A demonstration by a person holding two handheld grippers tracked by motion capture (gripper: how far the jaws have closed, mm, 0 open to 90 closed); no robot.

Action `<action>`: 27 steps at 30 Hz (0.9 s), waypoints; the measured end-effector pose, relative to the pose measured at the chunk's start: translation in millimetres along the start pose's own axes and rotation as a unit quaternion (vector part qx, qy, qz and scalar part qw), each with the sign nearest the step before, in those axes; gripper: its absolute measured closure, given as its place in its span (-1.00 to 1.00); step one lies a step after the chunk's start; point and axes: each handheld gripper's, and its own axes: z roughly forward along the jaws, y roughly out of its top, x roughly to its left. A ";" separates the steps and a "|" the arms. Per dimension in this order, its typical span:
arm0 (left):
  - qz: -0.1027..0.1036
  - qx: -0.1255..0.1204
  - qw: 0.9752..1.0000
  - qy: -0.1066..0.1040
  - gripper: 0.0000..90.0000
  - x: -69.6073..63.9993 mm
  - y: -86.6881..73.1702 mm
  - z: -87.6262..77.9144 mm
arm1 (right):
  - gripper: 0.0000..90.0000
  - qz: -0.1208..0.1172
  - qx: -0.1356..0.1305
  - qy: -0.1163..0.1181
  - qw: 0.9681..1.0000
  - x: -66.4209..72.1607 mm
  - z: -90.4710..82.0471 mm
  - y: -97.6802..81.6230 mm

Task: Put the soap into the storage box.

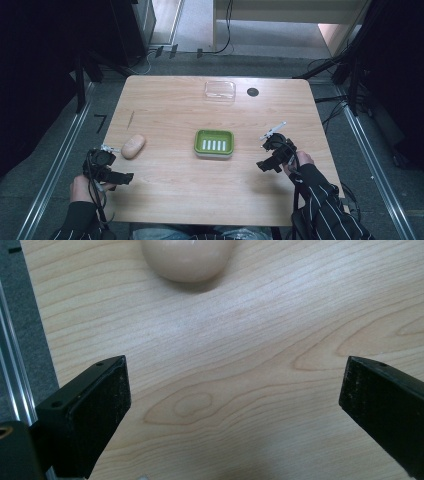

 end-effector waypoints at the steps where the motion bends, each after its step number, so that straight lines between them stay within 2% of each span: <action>1: 0.000 0.002 1.000 -0.001 -0.98 -0.2 0.0 0.3 | -0.66 0.000 0.003 0.002 1.000 -0.3 0.7 0.5; 7: 0.000 0.001 1.000 -0.001 -0.98 0.3 2.3 -0.7 | -0.66 -0.009 0.005 0.004 1.000 2.4 2.0 3.1; 11: 0.000 -0.005 1.000 0.003 -0.98 0.2 5.9 -1.3 | -0.66 -0.007 0.004 0.008 1.000 2.0 2.7 2.5; 18: 0.001 0.004 1.000 0.007 -0.98 0.1 11.1 2.6 | -0.66 -0.007 0.004 0.010 1.000 1.3 4.2 3.4; 21: 0.003 0.002 1.000 0.003 -0.98 -0.2 13.4 0.3 | -0.66 -0.005 -0.001 0.012 1.000 -0.5 3.5 3.3; 23: 0.011 0.005 1.000 0.008 -0.98 0.0 15.6 1.4 | -0.66 -0.003 -0.001 0.014 1.000 -2.0 4.1 5.2; 27: 0.007 0.003 1.000 0.001 -0.98 3.6 19.4 6.6 | -0.66 -0.003 0.002 0.010 1.000 -1.6 7.2 9.9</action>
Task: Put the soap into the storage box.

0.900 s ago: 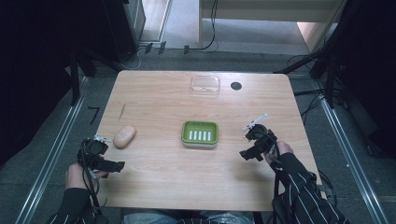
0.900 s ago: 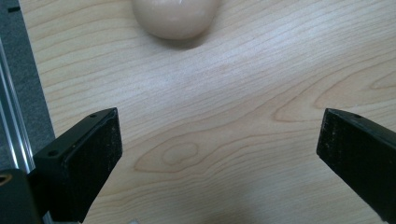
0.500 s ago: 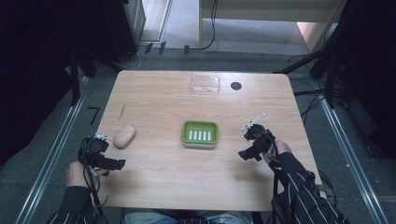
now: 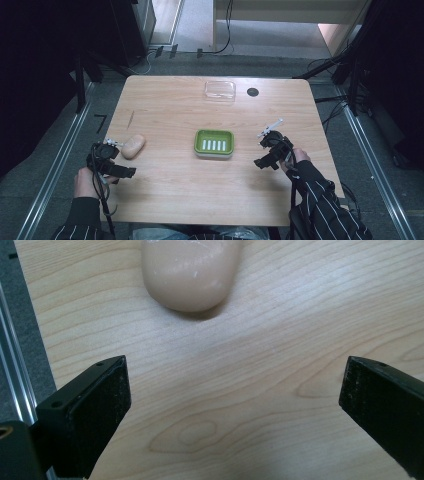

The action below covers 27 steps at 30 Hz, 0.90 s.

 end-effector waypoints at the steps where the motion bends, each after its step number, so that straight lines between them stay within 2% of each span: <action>1: -0.003 -0.004 1.000 -0.003 -0.98 0.3 1.6 0.9 | -0.66 -0.002 0.002 0.000 1.000 1.4 -0.7 0.4; 9: 0.013 -0.010 1.000 -0.003 -0.98 1.9 25.5 5.4 | -0.66 -0.009 0.000 -0.001 1.000 5.6 -2.2 3.5; 14: 0.014 -0.009 1.000 0.000 -0.98 4.4 38.1 10.9 | -0.66 -0.010 0.004 0.003 1.000 5.8 0.3 3.3; 22: 0.010 -0.001 1.000 -0.009 -0.98 12.2 53.4 22.8 | -0.66 -0.011 0.003 0.002 1.000 5.9 -0.5 4.5; 27: 0.007 -0.012 1.000 -0.012 -0.98 17.3 62.1 23.7 | -0.66 -0.014 0.002 0.002 1.000 6.6 -0.5 5.9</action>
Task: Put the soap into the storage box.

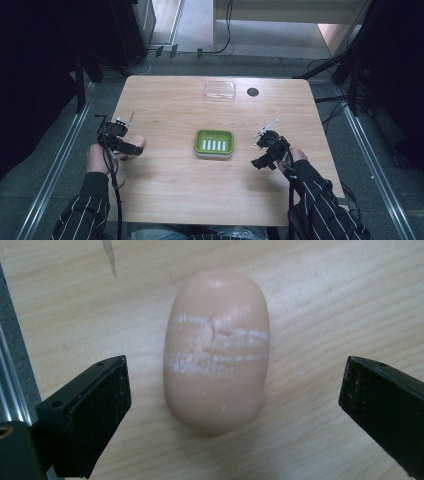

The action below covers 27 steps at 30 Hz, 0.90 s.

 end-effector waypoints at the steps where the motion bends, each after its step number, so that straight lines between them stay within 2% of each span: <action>1: 0.003 0.000 1.000 -0.004 -0.97 0.7 0.8 0.2 | -0.66 0.001 -0.001 0.000 1.000 -0.2 -0.1 -0.1; 12: 0.021 0.004 0.999 -0.028 -0.97 4.6 10.1 7.8 | -0.66 0.000 0.003 0.003 1.000 -0.8 0.9 -1.2; 15: 0.020 0.004 0.999 -0.036 -0.97 6.5 13.9 11.2 | -0.66 -0.001 0.002 0.003 1.000 -0.2 0.6 -0.9; 17: 0.020 0.006 0.999 -0.033 -0.97 8.0 16.5 13.4 | -0.66 -0.001 0.002 0.004 1.000 -0.4 0.4 -0.7; 19: 0.019 0.008 0.999 -0.044 -0.97 8.3 18.1 16.1 | -0.66 -0.002 0.001 0.005 1.000 -0.4 0.1 -0.9; 24: 0.032 0.009 0.999 -0.042 -0.97 6.4 20.2 17.5 | -0.66 0.003 0.000 0.004 1.000 0.1 -1.3 -1.6; 25: 0.032 0.007 0.998 -0.047 -0.95 5.9 20.5 18.2 | -0.66 0.002 -0.001 0.004 1.000 0.0 -1.3 -1.7; 27: 0.037 0.011 0.998 -0.039 -0.93 5.9 22.5 20.0 | -0.66 0.003 -0.001 0.005 1.000 -0.3 -1.2 -1.7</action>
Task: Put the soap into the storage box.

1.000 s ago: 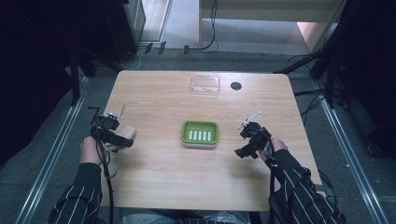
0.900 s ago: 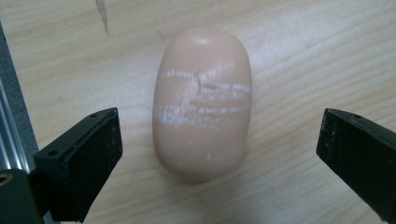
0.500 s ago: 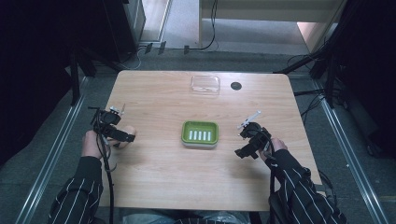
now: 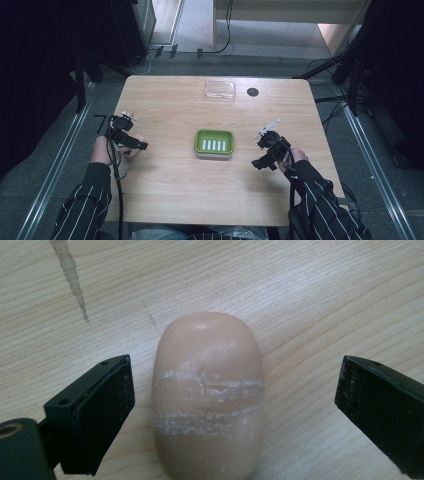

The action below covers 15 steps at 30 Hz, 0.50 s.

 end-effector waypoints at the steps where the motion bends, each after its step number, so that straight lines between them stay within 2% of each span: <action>1: 0.003 0.002 1.000 -0.002 -0.92 0.1 1.1 1.3 | -0.66 0.001 0.002 0.000 1.000 -0.3 0.0 0.2; 7: 0.005 0.011 1.000 0.006 -0.90 1.4 1.9 4.4 | -0.66 0.000 0.003 0.000 1.000 0.4 0.1 0.5; 10: 0.008 0.016 1.000 0.010 -0.83 3.1 0.6 4.5 | -0.66 0.001 0.006 0.000 1.000 0.1 1.2 0.5; 12: 0.009 0.018 1.000 0.008 -0.69 4.4 -0.8 4.2 | -0.66 0.001 0.006 0.000 1.000 -0.2 1.1 0.1; 15: 0.011 0.024 1.000 0.010 -0.67 5.7 -1.9 5.3 | -0.66 0.003 0.003 0.000 1.000 -0.3 0.5 0.0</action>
